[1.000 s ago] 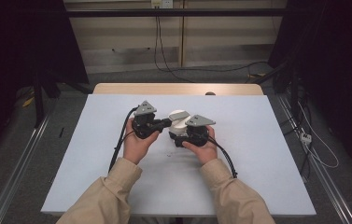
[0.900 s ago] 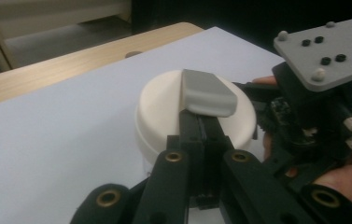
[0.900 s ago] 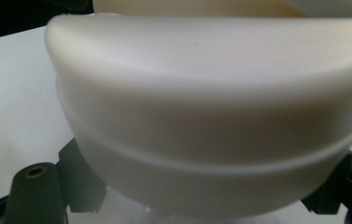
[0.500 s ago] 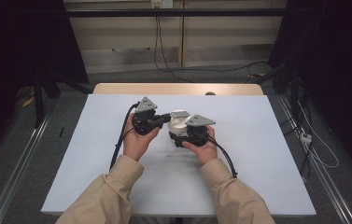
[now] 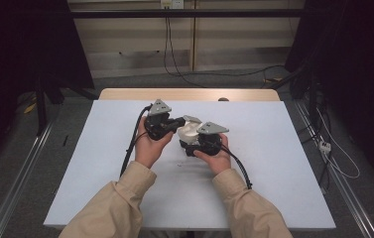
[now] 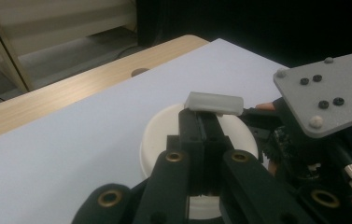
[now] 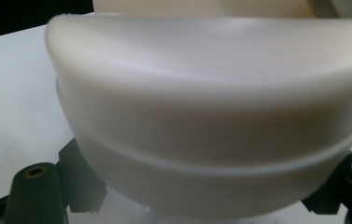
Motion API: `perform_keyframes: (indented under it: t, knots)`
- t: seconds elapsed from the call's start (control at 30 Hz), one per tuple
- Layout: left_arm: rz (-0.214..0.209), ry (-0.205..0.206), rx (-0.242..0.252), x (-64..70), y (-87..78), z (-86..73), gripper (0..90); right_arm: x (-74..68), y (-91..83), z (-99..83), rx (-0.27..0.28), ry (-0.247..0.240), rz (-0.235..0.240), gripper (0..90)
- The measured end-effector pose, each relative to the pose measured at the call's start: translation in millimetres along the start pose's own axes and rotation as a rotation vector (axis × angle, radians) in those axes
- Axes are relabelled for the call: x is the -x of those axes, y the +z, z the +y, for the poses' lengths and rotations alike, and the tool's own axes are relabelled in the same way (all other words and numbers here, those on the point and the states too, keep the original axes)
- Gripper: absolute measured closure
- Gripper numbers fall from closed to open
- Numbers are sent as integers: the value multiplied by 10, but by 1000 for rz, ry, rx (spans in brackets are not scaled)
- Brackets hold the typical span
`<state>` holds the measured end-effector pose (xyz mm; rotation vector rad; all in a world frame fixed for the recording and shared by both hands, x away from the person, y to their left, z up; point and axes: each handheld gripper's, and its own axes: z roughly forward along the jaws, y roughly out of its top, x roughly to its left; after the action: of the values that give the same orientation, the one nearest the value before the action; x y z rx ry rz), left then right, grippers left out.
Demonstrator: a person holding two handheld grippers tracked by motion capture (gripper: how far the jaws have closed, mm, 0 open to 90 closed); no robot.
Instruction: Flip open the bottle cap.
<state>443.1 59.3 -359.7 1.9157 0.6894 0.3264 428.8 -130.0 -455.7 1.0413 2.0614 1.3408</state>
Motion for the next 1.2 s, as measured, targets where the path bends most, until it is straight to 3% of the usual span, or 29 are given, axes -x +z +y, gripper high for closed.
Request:
perform_keyframes:
  t: [0.47,1.2]
  knots:
    - [-26,-29,-9,12,37,74,900,-2,-1,0,-1,-1,-2,187]
    - [-37,-24,-6,37,139,203,900,1,-1,-1,0,-4,-1,187]
